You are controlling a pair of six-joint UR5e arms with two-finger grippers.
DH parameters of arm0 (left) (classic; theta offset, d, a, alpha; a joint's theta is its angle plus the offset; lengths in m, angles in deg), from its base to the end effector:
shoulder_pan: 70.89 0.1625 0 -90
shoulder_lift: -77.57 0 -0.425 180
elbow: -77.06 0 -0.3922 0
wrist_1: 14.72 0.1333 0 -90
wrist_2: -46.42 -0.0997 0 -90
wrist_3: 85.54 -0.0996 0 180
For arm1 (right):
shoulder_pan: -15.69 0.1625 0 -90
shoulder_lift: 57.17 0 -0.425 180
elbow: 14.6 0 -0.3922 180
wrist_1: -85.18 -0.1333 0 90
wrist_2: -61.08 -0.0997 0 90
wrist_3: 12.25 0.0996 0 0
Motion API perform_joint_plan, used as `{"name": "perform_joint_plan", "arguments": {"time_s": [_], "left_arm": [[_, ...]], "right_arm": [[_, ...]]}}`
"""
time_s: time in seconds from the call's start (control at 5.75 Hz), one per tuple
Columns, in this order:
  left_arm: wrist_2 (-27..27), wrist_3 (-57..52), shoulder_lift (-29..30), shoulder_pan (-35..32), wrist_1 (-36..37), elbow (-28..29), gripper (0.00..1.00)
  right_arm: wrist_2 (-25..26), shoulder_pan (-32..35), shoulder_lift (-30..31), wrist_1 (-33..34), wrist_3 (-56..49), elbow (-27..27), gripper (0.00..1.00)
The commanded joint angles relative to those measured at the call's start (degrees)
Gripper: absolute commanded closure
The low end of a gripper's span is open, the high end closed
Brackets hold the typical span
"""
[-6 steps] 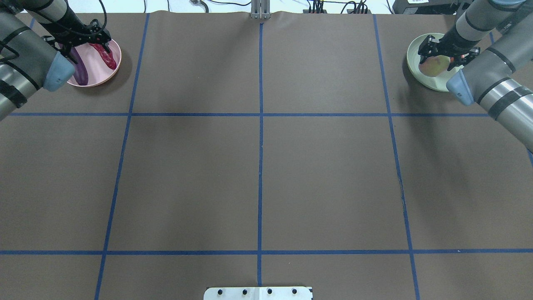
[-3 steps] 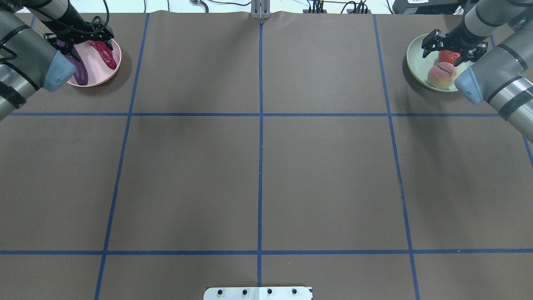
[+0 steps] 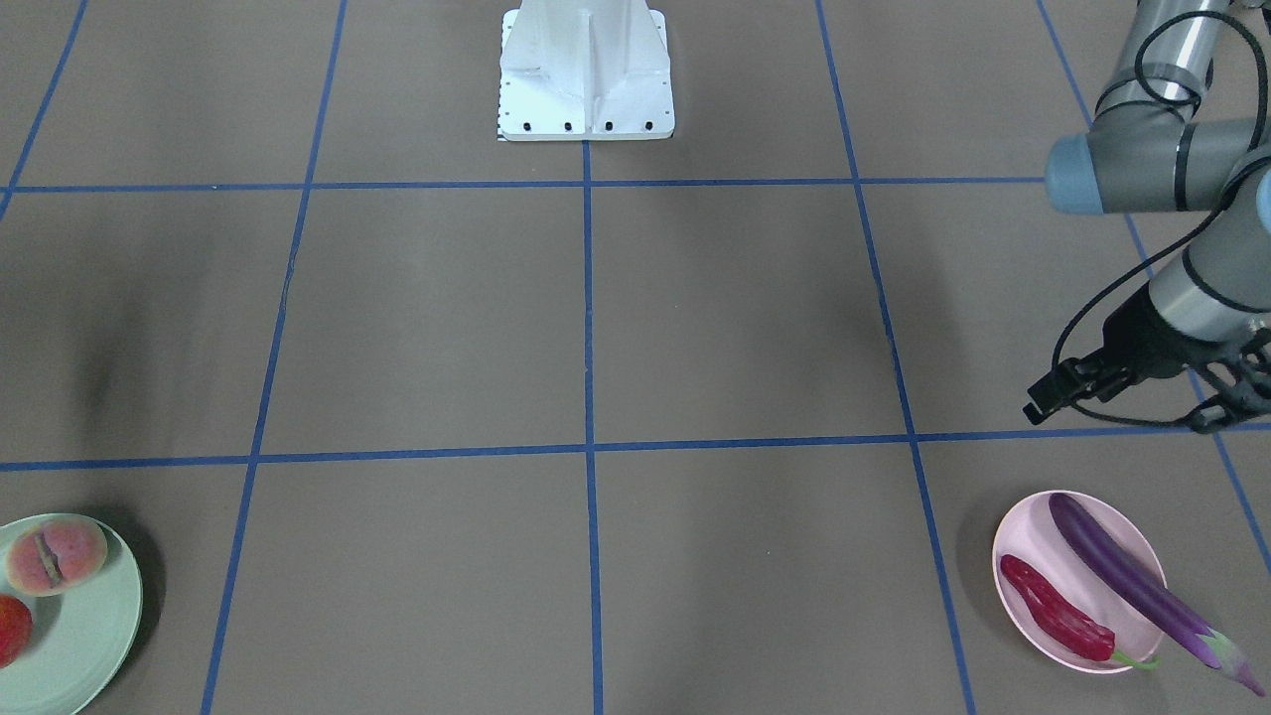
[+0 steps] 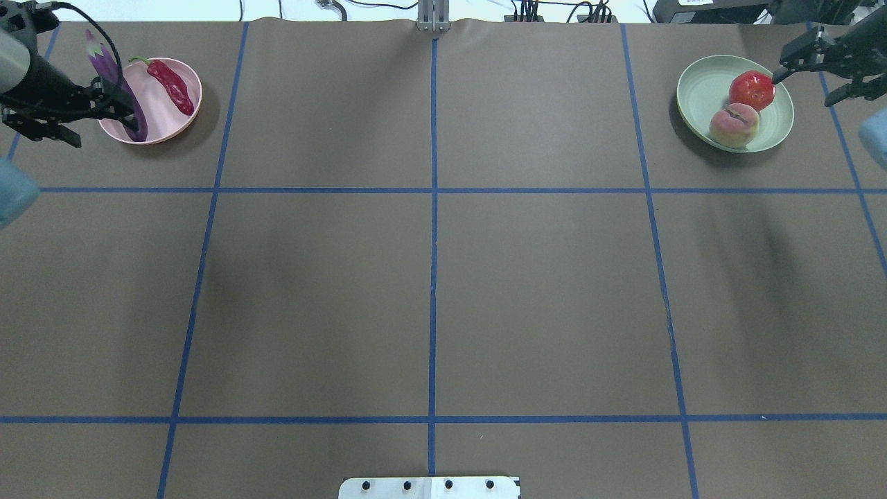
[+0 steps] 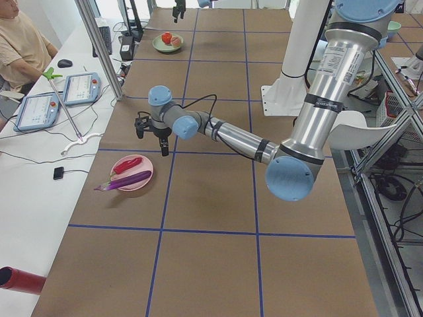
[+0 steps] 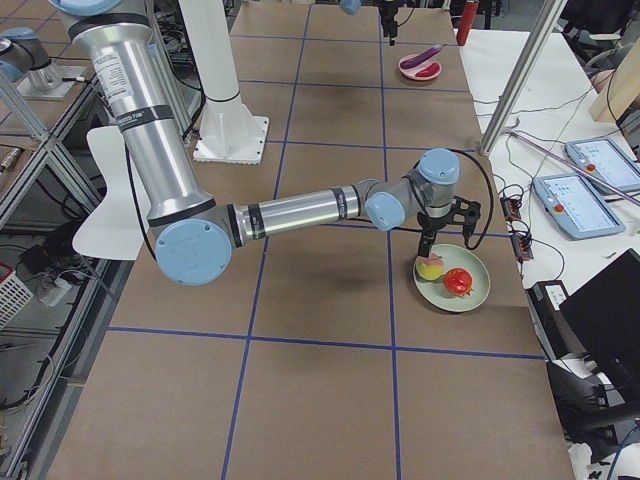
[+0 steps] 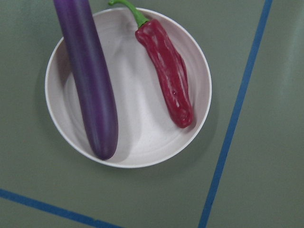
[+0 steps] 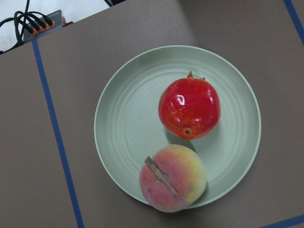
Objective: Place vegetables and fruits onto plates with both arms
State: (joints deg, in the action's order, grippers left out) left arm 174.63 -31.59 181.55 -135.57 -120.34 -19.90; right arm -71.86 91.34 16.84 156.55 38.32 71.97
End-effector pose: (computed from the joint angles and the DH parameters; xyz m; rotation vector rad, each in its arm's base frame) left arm 0.1899 -0.5691 0.4382 0.0622 0.8882 -0.2537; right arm -0.0910 -0.6197 0.4965 0.0456 -0.8990 0.3854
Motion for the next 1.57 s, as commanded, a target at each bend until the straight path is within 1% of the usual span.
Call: {"name": "perform_joint_plan", "arguments": {"time_s": [0.0, 0.17, 0.35, 0.52, 0.7, 0.87, 1.04, 1.22, 1.39], "left_arm": [[3.2, -10.1, -8.8, -1.3, 0.1, -8.8, 0.0], [3.2, -14.6, -13.0, -2.1, 0.1, -11.6, 0.0], [3.0, -19.4, -16.5, -3.5, 0.1, -13.1, 0.0], [2.8, -25.9, -19.8, -5.9, 0.1, -13.3, 0.0], [3.1, -32.3, -24.5, -8.6, 0.1, -14.8, 0.0], [2.9, -37.6, -27.0, -11.4, 0.1, -15.4, 0.0], [2.4, -44.9, -28.6, -14.5, 0.7, -14.9, 0.0], [0.0, -45.2, -28.0, -15.1, 5.4, -15.4, 0.0], [-2.2, -45.2, -26.7, -15.0, 8.8, -15.0, 0.0]], "right_arm": [[-3.4, 2.6, 10.3, 3.1, -7.0, 11.1, 0.0], [-4.6, 2.6, 15.8, 4.5, -8.7, 16.9, 0.0], [-5.4, 2.7, 19.7, 4.6, -11.8, 19.0, 0.0], [-5.6, 4.2, 23.3, 4.7, -18.3, 19.4, 0.0], [-5.6, 5.4, 25.9, 4.6, -23.5, 19.4, 0.0], [-5.6, 6.1, 27.1, 4.7, -27.4, 19.1, 0.0], [-5.5, 6.4, 27.2, 6.3, -31.4, 18.8, 0.0], [-5.5, 7.0, 26.9, 8.7, -34.7, 18.9, 0.0], [-5.3, 6.6, 26.6, 11.0, -35.9, 19.0, 0.0]]}}
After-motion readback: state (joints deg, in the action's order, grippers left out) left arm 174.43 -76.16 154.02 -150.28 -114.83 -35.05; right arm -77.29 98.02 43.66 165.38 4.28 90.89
